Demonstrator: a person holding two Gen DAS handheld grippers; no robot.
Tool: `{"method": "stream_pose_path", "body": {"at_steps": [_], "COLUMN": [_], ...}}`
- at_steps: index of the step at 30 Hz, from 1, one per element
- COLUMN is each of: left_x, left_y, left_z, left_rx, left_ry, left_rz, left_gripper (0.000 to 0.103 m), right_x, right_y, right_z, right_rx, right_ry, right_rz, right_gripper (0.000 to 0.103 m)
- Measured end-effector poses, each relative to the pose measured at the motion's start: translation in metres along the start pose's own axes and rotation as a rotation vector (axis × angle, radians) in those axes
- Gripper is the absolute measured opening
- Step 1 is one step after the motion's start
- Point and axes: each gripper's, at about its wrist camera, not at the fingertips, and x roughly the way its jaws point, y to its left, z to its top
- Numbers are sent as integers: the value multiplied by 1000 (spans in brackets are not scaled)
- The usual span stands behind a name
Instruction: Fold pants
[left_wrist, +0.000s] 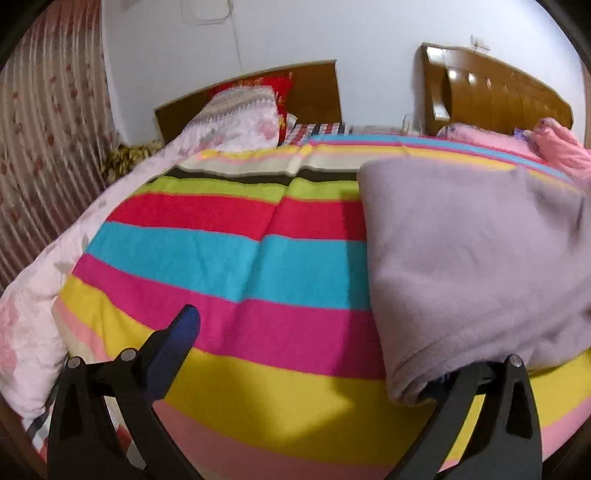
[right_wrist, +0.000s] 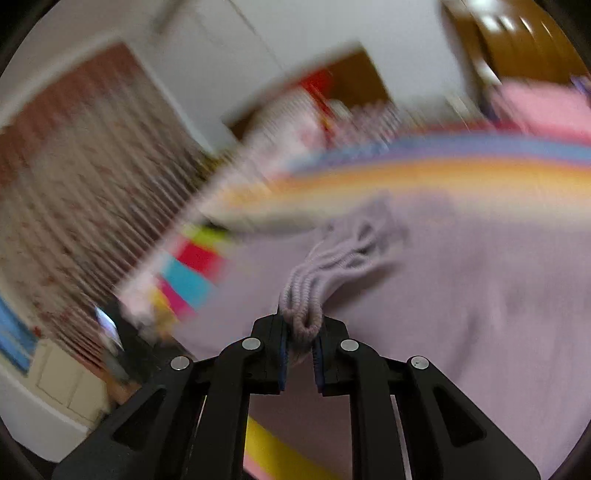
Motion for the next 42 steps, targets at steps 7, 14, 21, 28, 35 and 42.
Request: {"method": "stream_pose_path", "body": {"at_steps": [7, 14, 21, 28, 35, 42], "left_x": [8, 12, 10, -29, -91, -75], "left_y": [13, 37, 28, 8, 0, -77], "left_z": [-1, -16, -16, -19, -20, 36], "left_rx": [-80, -285, -217, 8, 169, 103], "left_ry": [21, 7, 19, 26, -26, -44], "left_rz": [-32, -153, -112, -48, 54, -206], "left_gripper": [102, 102, 102, 102, 102, 102], "right_x": [1, -19, 3, -22, -44, -3], "right_y": [0, 5, -10, -4, 16, 65], "right_z": [-14, -10, -23, -23, -11, -12], "right_rx": [-15, 37, 56, -9, -157, -339], "right_ry": [-21, -102, -4, -17, -154, -99], "right_rz": [-10, 161, 69, -58, -167, -137], "right_gripper": [14, 14, 9, 30, 31, 30]}}
